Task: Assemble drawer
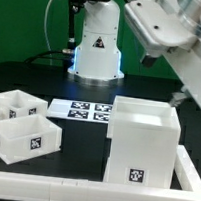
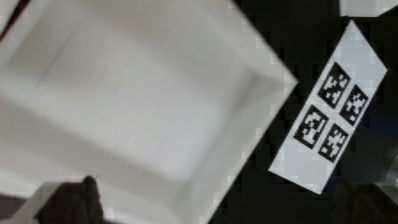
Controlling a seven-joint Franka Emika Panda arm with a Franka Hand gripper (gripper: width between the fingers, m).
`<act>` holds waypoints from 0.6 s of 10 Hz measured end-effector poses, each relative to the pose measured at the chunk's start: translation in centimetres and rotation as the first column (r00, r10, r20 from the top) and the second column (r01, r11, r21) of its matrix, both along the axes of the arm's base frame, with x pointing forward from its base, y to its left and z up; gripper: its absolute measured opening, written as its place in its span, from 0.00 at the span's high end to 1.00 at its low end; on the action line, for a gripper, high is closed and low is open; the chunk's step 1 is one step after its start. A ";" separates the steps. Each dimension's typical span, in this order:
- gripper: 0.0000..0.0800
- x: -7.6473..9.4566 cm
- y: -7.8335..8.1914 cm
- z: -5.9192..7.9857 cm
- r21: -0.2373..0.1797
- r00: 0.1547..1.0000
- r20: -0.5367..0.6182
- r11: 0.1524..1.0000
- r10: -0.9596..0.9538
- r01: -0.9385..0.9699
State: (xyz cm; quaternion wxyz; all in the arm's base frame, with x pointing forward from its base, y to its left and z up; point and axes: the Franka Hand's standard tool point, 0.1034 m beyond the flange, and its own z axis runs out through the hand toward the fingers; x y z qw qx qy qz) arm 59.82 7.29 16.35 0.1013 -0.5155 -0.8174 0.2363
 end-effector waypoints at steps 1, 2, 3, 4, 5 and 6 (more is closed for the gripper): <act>0.19 0.0 0.1 -0.1 -0.027 0.998 0.020 0.998 -0.058 0.059; 0.19 -0.1 0.2 -0.2 -0.059 0.991 0.044 0.990 -0.127 0.130; 0.19 -0.1 0.3 -0.2 -0.082 0.980 0.067 0.978 -0.187 0.192; 0.19 0.0 0.0 -0.2 -0.105 0.961 0.099 0.957 -0.260 0.270; 0.19 1.3 -0.8 0.3 -0.066 0.877 0.195 0.886 -0.439 0.459; 0.19 0.8 -2.3 0.6 -0.042 0.793 0.255 0.814 -0.553 0.580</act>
Offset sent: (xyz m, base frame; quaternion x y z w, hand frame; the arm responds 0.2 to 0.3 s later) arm 0.0000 0.0000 0.0000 0.0000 0.0000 0.1938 0.9810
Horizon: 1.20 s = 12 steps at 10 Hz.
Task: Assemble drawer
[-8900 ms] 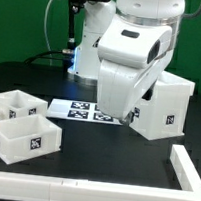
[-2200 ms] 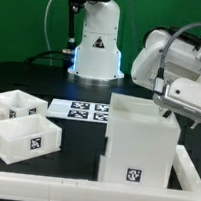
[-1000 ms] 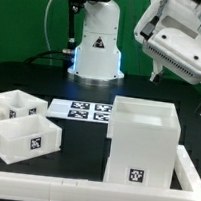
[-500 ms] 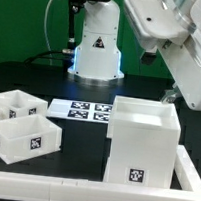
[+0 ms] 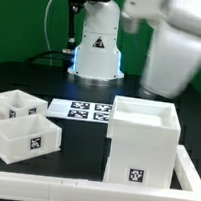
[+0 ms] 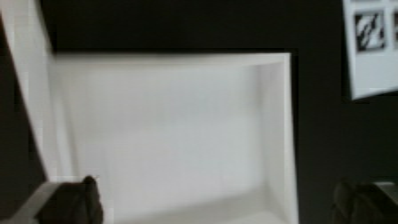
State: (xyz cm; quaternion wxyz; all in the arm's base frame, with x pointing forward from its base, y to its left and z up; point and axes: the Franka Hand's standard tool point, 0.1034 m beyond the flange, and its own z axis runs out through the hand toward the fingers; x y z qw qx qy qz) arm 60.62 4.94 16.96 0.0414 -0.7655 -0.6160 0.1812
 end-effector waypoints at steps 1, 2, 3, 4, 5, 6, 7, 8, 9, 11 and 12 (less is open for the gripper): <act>0.19 -1.2 -1.0 -0.7 -0.016 0.999 -0.023 0.999 -0.029 0.028; 0.19 -1.4 -0.9 -1.3 -0.028 0.994 -0.053 0.995 -0.092 0.091; 0.19 -1.0 -0.8 -1.3 -0.048 0.988 -0.032 0.988 -0.151 0.149; 0.19 -1.1 -0.7 -1.3 -0.061 0.983 -0.023 0.982 -0.183 0.181; 0.19 -1.1 -0.7 -1.3 -0.083 0.970 -0.009 0.967 -0.243 0.241; 0.19 -0.5 -0.8 -1.1 -0.084 0.938 0.040 0.934 -0.344 0.346; 0.19 0.4 -2.2 -0.4 -0.036 0.834 0.167 0.842 -0.526 0.539; 0.19 -0.3 -3.3 -0.4 -0.009 0.749 0.236 0.769 -0.619 0.639; 0.19 -1.1 -3.6 -1.0 -0.025 0.694 0.234 0.709 -0.681 0.705; 0.19 -0.7 -3.3 -1.0 -0.051 0.601 0.208 0.605 -0.772 0.795; 0.19 -0.8 -3.2 -1.0 -0.057 0.565 0.215 0.567 -0.797 0.822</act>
Offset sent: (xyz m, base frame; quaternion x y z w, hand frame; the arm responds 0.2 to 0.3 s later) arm 0.0000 0.0000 0.0000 0.0000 0.0000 0.1296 0.9916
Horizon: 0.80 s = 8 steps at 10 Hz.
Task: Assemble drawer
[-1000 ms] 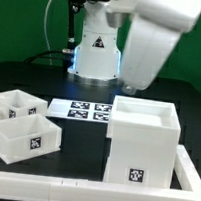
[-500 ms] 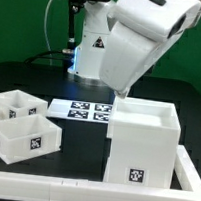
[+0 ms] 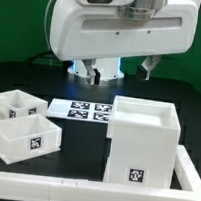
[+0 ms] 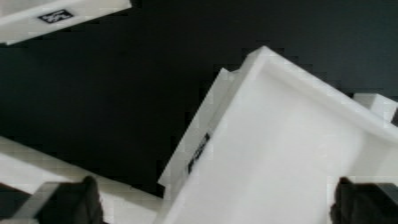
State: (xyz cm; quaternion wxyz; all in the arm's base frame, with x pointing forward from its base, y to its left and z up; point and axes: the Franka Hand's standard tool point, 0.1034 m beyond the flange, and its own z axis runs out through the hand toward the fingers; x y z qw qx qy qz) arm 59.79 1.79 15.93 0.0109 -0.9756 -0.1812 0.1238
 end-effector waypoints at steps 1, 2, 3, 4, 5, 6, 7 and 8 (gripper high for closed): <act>0.19 0.0 0.1 0.0 -0.014 0.998 0.001 0.998 -0.060 0.060; 0.19 0.0 0.2 -0.1 -0.024 0.995 0.001 0.995 -0.097 0.098; 0.19 0.7 0.4 -1.1 -0.044 0.967 0.054 0.967 -0.247 0.250; 0.19 1.0 0.6 -2.5 -0.044 0.930 0.100 0.932 -0.354 0.359; 0.19 0.9 0.7 -3.5 -0.033 0.907 0.133 0.913 -0.400 0.407; 0.19 0.9 0.8 -4.3 -0.025 0.888 0.145 0.895 -0.437 0.445; 0.19 1.0 0.7 -5.0 -0.014 0.873 0.149 0.882 -0.465 0.472; 0.19 1.2 0.5 -5.5 0.011 0.880 0.154 0.891 -0.449 0.453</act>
Offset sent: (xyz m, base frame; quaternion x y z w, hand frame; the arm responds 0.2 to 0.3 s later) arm 0.0096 -0.0093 -0.0441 -0.0321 0.0896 0.3283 0.9398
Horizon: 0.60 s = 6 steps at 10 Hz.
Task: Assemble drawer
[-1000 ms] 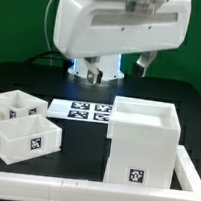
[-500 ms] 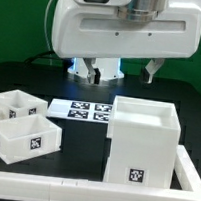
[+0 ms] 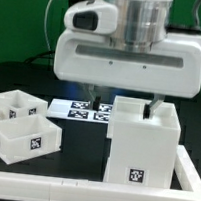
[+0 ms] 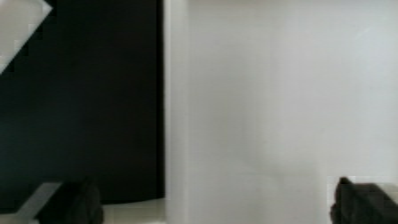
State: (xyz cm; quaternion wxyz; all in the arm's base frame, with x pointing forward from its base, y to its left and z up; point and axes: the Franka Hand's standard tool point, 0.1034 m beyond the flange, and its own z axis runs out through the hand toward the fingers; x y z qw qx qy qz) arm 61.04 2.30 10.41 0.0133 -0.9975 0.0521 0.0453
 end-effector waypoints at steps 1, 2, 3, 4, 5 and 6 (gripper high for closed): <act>0.34 0.0 -0.2 -0.3 0.017 1.000 0.001 1.000 0.000 0.000; 0.34 0.0 0.2 -0.2 0.017 1.000 0.003 1.000 0.006 -0.006; 0.52 -0.1 0.3 -0.2 0.017 1.000 -0.002 1.000 0.013 -0.013; 0.69 -0.3 0.2 -0.3 0.018 1.000 -0.026 1.000 0.017 -0.017; 0.69 -0.4 0.2 -0.3 0.018 0.999 -0.029 1.000 0.019 -0.018; 0.91 -0.6 0.2 -0.3 0.018 0.999 -0.046 1.000 0.022 -0.021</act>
Offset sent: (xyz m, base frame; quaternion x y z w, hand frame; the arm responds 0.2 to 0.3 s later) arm 0.0000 0.0000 0.0000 0.0000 -0.0650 0.0000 0.9979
